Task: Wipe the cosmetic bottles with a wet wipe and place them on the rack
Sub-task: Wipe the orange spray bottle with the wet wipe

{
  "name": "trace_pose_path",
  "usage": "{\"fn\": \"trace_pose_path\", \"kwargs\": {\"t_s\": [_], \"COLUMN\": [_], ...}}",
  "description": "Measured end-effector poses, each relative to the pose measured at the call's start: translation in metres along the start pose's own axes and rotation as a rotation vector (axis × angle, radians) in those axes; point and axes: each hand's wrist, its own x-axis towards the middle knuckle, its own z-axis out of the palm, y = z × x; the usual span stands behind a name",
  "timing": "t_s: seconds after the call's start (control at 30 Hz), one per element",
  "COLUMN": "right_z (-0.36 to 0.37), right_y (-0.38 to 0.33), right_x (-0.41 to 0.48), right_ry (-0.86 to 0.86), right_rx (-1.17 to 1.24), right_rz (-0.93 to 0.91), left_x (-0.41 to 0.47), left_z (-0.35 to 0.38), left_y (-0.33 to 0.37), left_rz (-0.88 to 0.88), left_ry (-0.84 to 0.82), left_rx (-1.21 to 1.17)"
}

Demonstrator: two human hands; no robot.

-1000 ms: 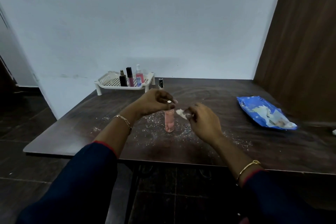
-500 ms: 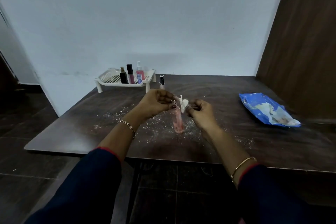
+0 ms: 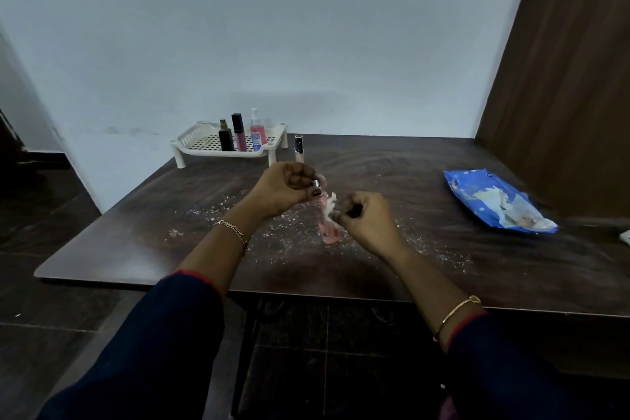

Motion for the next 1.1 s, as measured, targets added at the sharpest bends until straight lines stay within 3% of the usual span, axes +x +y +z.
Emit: {"fn": "trace_pose_path", "kwargs": {"t_s": [0.1,0.4,0.63,0.77,0.9,1.1], "right_z": [0.004,0.004,0.001,-0.001,-0.005,-0.015], "right_y": [-0.008,0.014,0.001,0.009,0.014,-0.014], "right_x": [0.004,-0.012,-0.002,-0.015,-0.015,-0.002], "right_ry": [0.093,-0.005,0.225,0.076,-0.151,0.061], "right_rx": [0.049,-0.054,-0.238,-0.494,-0.724,-0.762], "right_rz": [-0.032,0.063,-0.262,-0.530,-0.606,-0.704], "left_x": [0.003,0.007,0.012,0.010,0.011,0.015], "left_z": [0.005,0.003,0.015,0.014,0.015,0.018], "left_y": [0.003,0.003,0.019,0.018,0.019,0.020], "left_rz": [0.015,0.008,0.105,0.104,0.107,0.089], "left_ry": [0.028,0.049,0.013,0.036,0.032,0.043], "left_rx": [0.073,0.123,0.277,0.304,0.299,0.341]}}
